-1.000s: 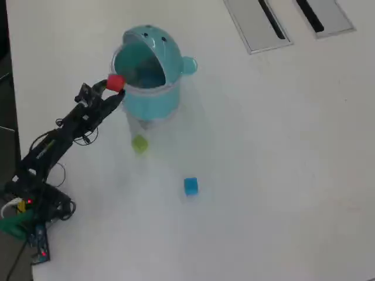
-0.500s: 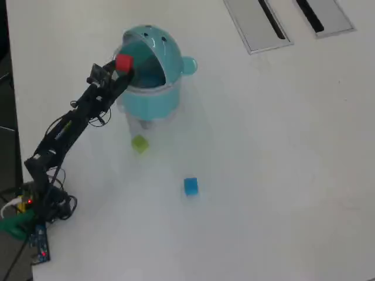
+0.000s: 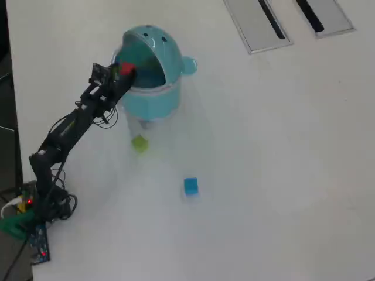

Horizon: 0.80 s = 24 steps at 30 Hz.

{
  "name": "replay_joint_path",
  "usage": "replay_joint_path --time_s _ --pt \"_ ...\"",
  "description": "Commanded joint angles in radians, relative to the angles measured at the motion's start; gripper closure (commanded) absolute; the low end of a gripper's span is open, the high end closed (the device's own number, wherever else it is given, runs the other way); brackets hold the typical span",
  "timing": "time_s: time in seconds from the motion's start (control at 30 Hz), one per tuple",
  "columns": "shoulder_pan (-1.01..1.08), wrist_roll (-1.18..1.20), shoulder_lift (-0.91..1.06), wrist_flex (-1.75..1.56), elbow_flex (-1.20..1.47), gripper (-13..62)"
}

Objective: Grasp RGB lego blocks and put them in the bin one by one.

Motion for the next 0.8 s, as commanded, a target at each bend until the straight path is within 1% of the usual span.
replay_joint_path --time_s 0.0,0.13,0.27,0.6,0.77 --pt "-0.006 -0.037 0.021 -0.067 -0.061 11.9" --pt "-0.015 -0.037 0.028 -0.092 -0.041 14.2" --pt "-0.015 -0.037 0.092 -0.115 0.048 15.9" --pt "0.009 -0.049 0.322 -0.178 0.348 16.0" --pt "0.043 -0.049 0.446 -0.206 0.474 19.2"
